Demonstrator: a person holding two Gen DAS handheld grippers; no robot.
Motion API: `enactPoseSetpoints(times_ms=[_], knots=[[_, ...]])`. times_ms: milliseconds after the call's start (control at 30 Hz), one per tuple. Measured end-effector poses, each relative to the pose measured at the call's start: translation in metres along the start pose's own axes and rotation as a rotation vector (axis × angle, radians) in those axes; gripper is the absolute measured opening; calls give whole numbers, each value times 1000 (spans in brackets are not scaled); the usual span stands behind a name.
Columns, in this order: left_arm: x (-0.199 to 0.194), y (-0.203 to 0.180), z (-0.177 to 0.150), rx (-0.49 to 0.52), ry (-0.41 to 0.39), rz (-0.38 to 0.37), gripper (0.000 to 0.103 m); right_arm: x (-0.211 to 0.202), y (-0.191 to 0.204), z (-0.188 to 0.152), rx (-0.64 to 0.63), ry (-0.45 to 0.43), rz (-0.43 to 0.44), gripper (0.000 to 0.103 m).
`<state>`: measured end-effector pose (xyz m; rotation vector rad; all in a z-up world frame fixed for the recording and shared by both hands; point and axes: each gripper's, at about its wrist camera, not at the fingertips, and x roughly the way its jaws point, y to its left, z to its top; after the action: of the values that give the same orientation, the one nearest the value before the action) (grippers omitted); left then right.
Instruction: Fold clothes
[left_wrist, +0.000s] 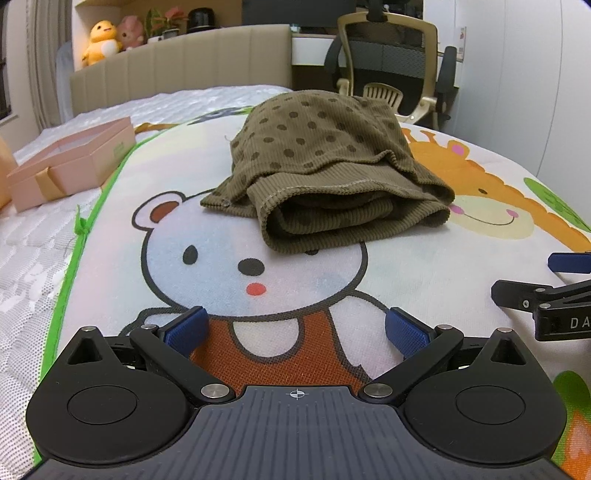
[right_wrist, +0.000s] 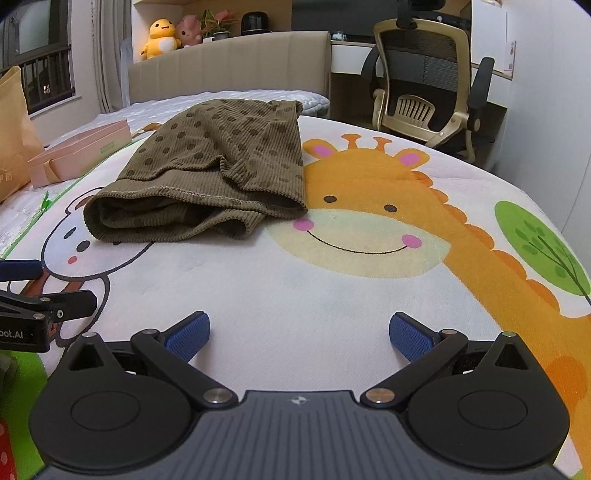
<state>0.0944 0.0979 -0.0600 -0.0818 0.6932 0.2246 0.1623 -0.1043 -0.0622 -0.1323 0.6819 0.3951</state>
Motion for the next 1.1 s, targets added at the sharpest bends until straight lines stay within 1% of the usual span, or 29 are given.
enactPoseSetpoints(times_ms=[1100], knots=[[0,1,0,-2,0,-13,103,0,0,0,-2,2,-2,103]])
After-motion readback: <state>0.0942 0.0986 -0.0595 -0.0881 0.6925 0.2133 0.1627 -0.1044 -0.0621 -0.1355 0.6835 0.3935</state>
